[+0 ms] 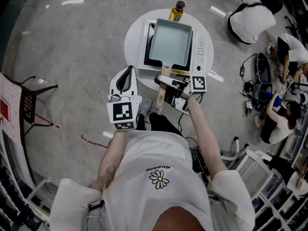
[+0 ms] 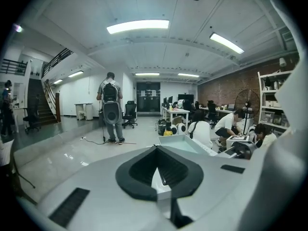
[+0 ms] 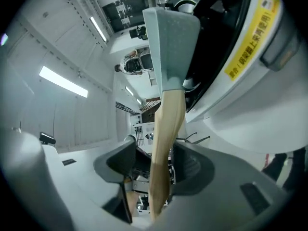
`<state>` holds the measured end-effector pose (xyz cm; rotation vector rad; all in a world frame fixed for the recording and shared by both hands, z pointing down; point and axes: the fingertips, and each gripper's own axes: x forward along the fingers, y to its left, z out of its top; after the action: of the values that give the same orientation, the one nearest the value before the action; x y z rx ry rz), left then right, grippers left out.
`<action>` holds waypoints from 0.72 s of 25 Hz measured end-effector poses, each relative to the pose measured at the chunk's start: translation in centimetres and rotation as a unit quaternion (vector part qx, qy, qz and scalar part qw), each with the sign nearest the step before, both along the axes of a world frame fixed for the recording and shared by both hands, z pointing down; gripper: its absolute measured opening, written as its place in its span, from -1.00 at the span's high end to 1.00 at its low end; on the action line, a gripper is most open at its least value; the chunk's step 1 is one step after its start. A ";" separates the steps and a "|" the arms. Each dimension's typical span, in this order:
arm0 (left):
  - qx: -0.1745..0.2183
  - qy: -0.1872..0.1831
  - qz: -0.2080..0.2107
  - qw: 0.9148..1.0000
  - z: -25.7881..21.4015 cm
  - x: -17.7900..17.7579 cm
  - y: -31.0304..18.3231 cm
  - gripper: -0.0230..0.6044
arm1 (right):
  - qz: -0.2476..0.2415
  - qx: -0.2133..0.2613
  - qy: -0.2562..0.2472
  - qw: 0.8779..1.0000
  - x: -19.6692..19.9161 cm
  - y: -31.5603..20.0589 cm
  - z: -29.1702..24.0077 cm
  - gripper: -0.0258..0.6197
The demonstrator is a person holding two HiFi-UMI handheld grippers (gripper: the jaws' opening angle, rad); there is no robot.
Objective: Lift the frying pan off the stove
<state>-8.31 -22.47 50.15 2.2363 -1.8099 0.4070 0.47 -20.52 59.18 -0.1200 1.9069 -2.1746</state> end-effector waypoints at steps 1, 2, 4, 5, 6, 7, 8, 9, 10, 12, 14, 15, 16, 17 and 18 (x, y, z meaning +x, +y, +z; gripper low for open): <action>-0.002 0.001 -0.002 1.000 0.1 -0.1 0.1 0.93 | -0.009 0.003 0.001 1.000 -0.2 0.2 0.0 0.21; -0.004 0.001 -0.006 1.000 0.2 -0.2 0.1 0.93 | -0.018 0.005 0.001 1.000 -0.4 0.4 -0.1 0.25; -0.006 0.002 -0.011 1.000 0.3 -0.4 0.3 0.93 | -0.033 0.008 -0.001 0.999 -0.7 0.7 -0.2 0.35; -0.007 0.002 -0.012 1.000 0.4 -0.4 0.3 0.93 | -0.039 0.009 0.000 0.999 -0.8 0.8 -0.2 0.38; -0.007 0.002 -0.013 1.000 0.4 -0.5 0.3 0.93 | -0.043 0.009 0.002 0.999 -0.9 0.8 -0.2 0.42; -0.007 0.002 -0.014 1.000 0.5 -0.5 0.3 0.93 | -0.046 0.008 0.004 0.999 -0.9 0.8 0.0 0.45; -0.008 0.002 -0.015 1.000 0.6 -0.6 0.3 0.93 | -0.049 0.007 0.008 0.999 -1.0 0.8 0.1 0.49; -0.009 0.001 -0.016 1.000 0.7 -0.6 0.3 0.93 | -0.051 0.005 0.014 0.999 -1.1 0.8 0.3 0.54; -0.012 0.000 -0.017 1.000 1.0 -0.6 0.4 0.93 | -0.054 0.002 0.021 0.998 -1.1 0.8 0.6 0.59; -0.017 0.002 -0.018 1.000 1.3 -0.5 0.4 0.93 | -0.059 -0.006 0.033 0.998 -1.0 1.0 1.0 0.72; -0.018 0.003 -0.017 1.000 1.2 -0.5 0.4 0.93 | -0.062 -0.013 0.039 0.997 -0.9 1.1 1.2 0.72; -0.017 0.002 -0.017 1.000 1.2 -0.6 0.3 0.93 | -0.062 -0.016 0.040 0.997 -1.0 1.1 1.2 0.72; -0.015 0.001 -0.017 1.000 1.0 -0.6 0.2 0.93 | -0.062 -0.018 0.039 0.997 -1.0 1.1 1.2 0.72; -0.011 0.002 -0.016 1.000 0.8 -0.6 0.0 0.93 | -0.062 -0.020 0.037 0.997 -1.0 1.1 1.2 0.72; -0.008 0.002 -0.015 1.000 0.6 -0.5 -0.1 0.93 | -0.061 -0.021 0.036 0.997 -1.0 1.2 1.1 0.72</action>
<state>-8.86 -22.60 50.73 2.1949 -1.8287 0.4094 -0.56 -19.36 60.25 -0.0929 1.9558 -2.3193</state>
